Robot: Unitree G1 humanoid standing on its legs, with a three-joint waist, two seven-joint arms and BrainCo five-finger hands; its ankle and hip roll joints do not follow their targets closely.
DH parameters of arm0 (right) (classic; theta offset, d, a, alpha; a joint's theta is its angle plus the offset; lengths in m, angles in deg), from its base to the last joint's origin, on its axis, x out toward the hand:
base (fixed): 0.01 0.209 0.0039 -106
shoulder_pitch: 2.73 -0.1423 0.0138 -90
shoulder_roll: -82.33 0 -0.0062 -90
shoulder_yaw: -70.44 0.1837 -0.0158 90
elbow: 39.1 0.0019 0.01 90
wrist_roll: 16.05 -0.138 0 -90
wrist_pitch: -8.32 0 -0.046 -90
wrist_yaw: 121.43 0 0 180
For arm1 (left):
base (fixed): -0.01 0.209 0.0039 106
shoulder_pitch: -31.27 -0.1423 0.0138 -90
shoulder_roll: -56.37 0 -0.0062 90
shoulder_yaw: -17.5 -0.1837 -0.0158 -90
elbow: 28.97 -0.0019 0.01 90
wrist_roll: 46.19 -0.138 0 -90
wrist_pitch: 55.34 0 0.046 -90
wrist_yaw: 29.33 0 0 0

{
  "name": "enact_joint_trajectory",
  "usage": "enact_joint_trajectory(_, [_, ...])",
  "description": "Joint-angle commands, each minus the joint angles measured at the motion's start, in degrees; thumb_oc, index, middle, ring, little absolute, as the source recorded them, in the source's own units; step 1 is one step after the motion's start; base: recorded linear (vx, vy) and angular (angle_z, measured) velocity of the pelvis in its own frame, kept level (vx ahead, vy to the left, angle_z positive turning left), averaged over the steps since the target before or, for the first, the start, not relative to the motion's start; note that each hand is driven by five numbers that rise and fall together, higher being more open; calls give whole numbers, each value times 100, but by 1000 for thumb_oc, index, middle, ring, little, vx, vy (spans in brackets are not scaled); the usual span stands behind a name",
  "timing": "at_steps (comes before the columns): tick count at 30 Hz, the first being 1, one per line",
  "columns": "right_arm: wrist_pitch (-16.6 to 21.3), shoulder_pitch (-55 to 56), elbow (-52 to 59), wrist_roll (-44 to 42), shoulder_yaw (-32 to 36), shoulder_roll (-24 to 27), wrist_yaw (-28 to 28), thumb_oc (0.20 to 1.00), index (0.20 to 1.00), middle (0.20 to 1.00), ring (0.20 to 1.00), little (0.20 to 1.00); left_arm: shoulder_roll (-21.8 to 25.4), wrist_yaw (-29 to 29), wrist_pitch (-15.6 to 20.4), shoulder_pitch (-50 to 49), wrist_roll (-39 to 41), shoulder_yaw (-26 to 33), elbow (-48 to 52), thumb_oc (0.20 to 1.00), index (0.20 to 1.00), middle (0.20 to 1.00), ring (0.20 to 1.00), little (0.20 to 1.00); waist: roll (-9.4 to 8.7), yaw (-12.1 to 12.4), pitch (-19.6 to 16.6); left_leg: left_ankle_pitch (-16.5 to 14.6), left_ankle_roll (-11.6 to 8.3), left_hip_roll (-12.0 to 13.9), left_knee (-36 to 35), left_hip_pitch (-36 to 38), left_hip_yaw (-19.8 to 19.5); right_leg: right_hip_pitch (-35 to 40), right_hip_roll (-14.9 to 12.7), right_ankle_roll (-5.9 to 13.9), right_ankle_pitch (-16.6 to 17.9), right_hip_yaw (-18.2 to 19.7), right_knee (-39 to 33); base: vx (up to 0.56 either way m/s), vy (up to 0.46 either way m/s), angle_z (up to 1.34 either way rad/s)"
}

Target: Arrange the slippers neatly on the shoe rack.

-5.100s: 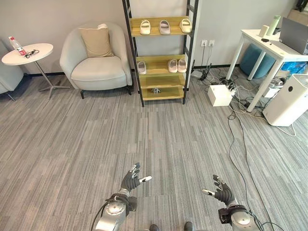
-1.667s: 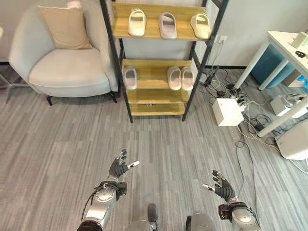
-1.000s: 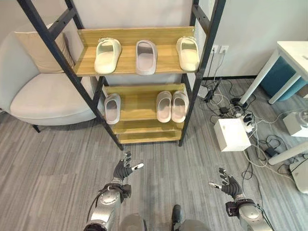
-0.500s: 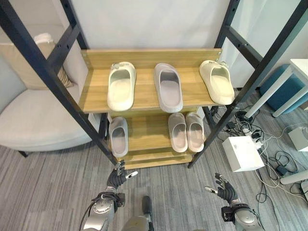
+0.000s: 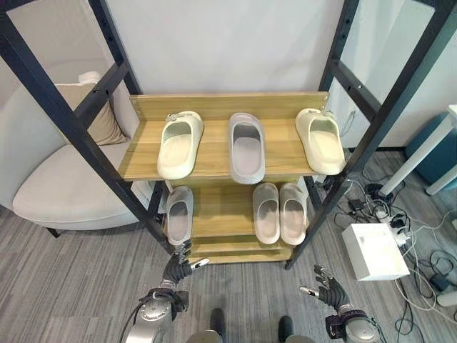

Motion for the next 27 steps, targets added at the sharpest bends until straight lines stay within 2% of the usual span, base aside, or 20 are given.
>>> enact_joint_trajectory(1, [158,-393,299,570,-57,219,146,1000,1000,1000,1000,1000,72,3,220,430,-150,-96,117,1000,1000,1000,1000,1000,1,-11,147,-512,-182,16,25,402,23,550,-186,233,-541,-175,18,21,13,7])
enact_joint_trajectory(2, [152,-418,451,774,-95,283,159,1000,1000,1000,1000,1000,73,6,216,423,-168,-91,112,1000,1000,1000,1000,1000,0,-6,141,-524,-180,9,25,409,21,559,-186,233,-544,-174,18,14,25,6])
enact_joint_trajectory(4, [181,-415,1310,1852,-234,622,208,1000,1000,1000,1000,1000,77,29,221,430,-286,-76,84,1000,1000,1000,1000,1000,-18,-8,143,-547,-178,10,25,406,25,564,-194,238,-558,-179,19,4,31,4])
enact_joint_trajectory(8, [319,-31,2849,3323,-7,1128,354,1000,1000,1000,1000,1000,38,108,277,371,-371,-28,56,1000,1000,1000,1000,1000,-36,-107,143,-588,-170,27,25,429,89,550,-189,258,-566,-159,22,-2,19,1])
enact_joint_trajectory(12, [670,1003,4789,4182,577,1464,543,1000,1000,1000,1000,1000,27,313,411,316,-489,-26,-44,1000,1000,1000,1000,1000,-30,-312,120,-622,-179,60,25,466,180,474,-178,297,-529,-81,37,-8,30,-3])
enact_joint_trajectory(14, [730,1168,5078,4279,633,1526,592,1000,1000,1000,1000,1000,21,350,447,305,-490,-65,-50,1000,1000,1000,1000,1000,-17,-328,104,-626,-182,67,25,468,198,455,-176,305,-520,-64,39,-16,21,-13])
enact_joint_trajectory(16, [809,1219,5842,4559,813,1667,1054,1000,1000,1000,1000,1000,92,463,521,221,-405,-251,130,1000,1000,1000,1000,1000,13,-402,17,-628,-186,99,25,465,269,376,-160,325,-476,15,46,-25,40,-25])
enact_joint_trajectory(17, [796,1037,6000,4662,847,1704,1328,1000,1000,1000,1000,1000,105,497,532,240,-370,-335,163,1000,1000,1000,1000,1000,26,-405,-29,-626,-184,108,25,464,284,366,-153,330,-467,29,41,-13,28,-17])
enact_joint_trajectory(18, [795,1037,6000,4667,848,1704,1335,1000,1000,1000,1000,1000,104,499,531,244,-369,-337,164,1000,1000,1000,1000,1000,28,-402,-29,-626,-184,109,25,461,286,362,-152,330,-467,31,43,-4,23,-22])
enact_joint_trajectory(21, [615,403,5941,5013,851,1799,1840,1000,1000,1000,1000,1000,84,513,534,342,-373,-519,178,1000,1000,1000,1000,1000,46,-340,-104,-626,-176,109,25,445,275,356,-151,333,-458,18,35,1,11,-12])
enact_joint_trajectory(22, [428,-118,5752,5191,852,1813,2106,1000,1000,1000,1000,1000,49,518,522,418,-374,-621,162,1000,1000,1000,1000,1000,54,-263,-165,-626,-168,107,25,432,245,365,-153,337,-458,-13,29,25,10,6])
enact_joint_trajectory(27, [-36,-1503,4989,5427,658,1745,2556,1000,1000,1000,1000,1000,12,455,491,549,-370,-791,102,1000,1000,1000,1000,1000,50,-49,-246,-639,-147,69,25,387,124,389,-172,334,-463,-133,24,12,11,12])
